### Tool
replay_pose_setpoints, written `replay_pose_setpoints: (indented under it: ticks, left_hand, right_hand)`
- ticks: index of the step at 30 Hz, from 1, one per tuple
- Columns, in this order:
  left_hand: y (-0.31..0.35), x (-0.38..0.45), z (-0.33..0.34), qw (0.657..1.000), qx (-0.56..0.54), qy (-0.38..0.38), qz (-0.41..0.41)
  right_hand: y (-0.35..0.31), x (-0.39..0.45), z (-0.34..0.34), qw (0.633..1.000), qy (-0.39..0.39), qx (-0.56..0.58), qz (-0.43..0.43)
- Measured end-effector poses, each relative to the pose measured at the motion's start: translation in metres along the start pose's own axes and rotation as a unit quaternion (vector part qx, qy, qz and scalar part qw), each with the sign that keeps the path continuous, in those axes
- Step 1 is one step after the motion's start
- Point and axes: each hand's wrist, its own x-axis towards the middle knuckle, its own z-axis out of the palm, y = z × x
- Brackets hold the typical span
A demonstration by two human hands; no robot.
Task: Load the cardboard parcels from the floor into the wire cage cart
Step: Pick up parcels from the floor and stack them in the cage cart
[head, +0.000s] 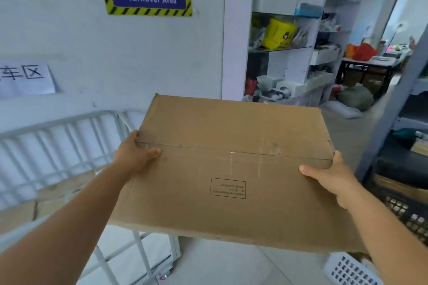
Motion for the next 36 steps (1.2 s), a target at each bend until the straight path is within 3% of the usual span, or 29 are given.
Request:
replay_pose_setpoints:
  ticks: [8,21,29,36]
  left_hand:
    - [-0.007,0.009,-0.147,0.995,-0.003,0.099,0.006]
    - [-0.1,0.02,-0.356,0.98,-0.015,0.199,-0.021]
    - [-0.155,0.034,-0.431,0.965,-0.027,0.254,-0.057]
    - [-0.199,0.072,-0.451,0.951,-0.026,0.292,-0.097]
  right_hand:
    - [-0.12,-0.033,0.074,0.996,-0.057,0.015,-0.072]
    - [-0.267,-0.142,0.233,0.974,-0.15,0.045,-0.162]
    - [-0.324,-0.174,0.327,0.965,-0.185,0.035,-0.182]
    - [-0.359,-0.158,0.417,0.949,-0.238,0.029,-0.203]
